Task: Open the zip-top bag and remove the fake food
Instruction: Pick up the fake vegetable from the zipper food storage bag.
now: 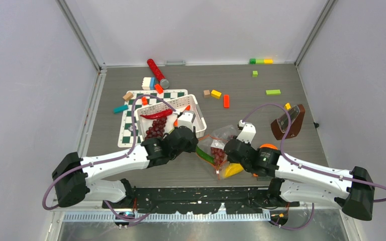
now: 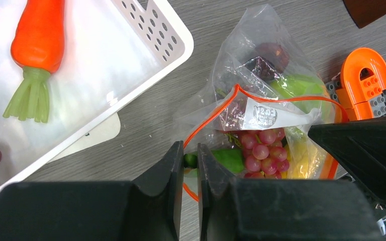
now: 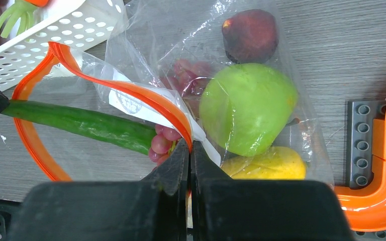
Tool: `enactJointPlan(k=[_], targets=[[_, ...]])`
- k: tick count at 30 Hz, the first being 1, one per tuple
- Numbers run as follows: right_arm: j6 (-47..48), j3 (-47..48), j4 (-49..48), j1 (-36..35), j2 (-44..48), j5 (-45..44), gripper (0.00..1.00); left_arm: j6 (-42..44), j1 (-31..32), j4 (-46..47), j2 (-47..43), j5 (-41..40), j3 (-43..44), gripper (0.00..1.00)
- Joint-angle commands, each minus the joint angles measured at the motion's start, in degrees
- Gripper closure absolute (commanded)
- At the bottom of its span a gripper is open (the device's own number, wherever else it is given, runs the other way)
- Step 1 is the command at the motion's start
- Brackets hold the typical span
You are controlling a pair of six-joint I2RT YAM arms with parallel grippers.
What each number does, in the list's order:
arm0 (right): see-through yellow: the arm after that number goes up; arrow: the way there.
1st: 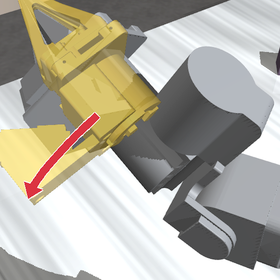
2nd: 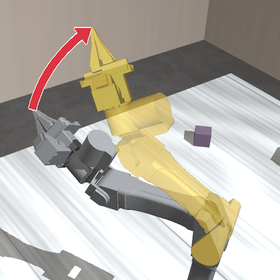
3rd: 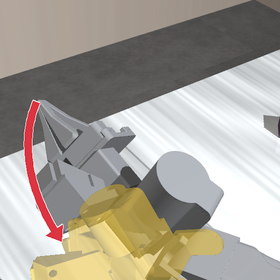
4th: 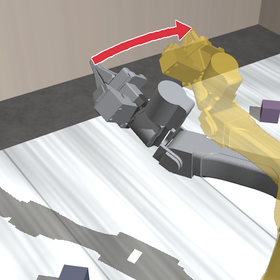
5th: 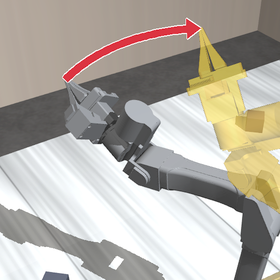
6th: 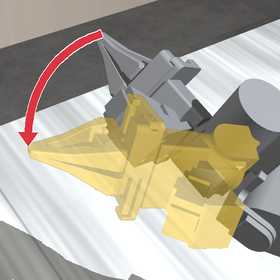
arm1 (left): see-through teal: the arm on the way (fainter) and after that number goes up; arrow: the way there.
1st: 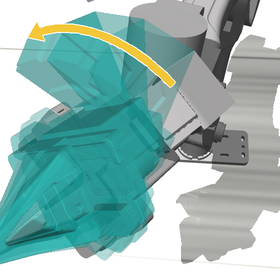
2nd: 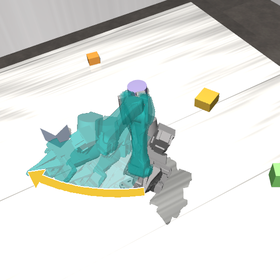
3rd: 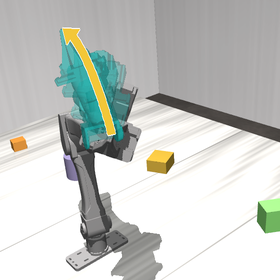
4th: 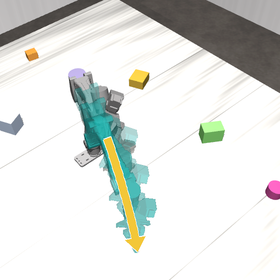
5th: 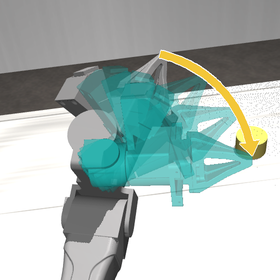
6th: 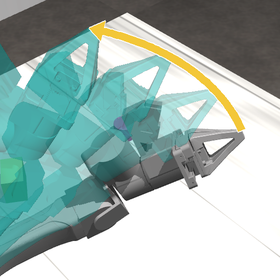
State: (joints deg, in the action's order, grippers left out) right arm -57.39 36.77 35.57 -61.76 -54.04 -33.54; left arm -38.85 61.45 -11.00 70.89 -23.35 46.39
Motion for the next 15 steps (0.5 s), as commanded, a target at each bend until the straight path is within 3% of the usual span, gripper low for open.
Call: enactJointPlan(k=[1, 15], targets=[[-0.4, 1.2, -0.7, 0.0, -0.2, -1.2, 1.0, 0.7, 0.3, 1.2, -2.2, -0.8, 2.2, 0.9], [-0.3, 1.3, -1.0, 0.0, -0.4, -0.9, 1.0, 2.4, 0.3, -0.7, -6.5, -0.8, 5.4, 0.95]])
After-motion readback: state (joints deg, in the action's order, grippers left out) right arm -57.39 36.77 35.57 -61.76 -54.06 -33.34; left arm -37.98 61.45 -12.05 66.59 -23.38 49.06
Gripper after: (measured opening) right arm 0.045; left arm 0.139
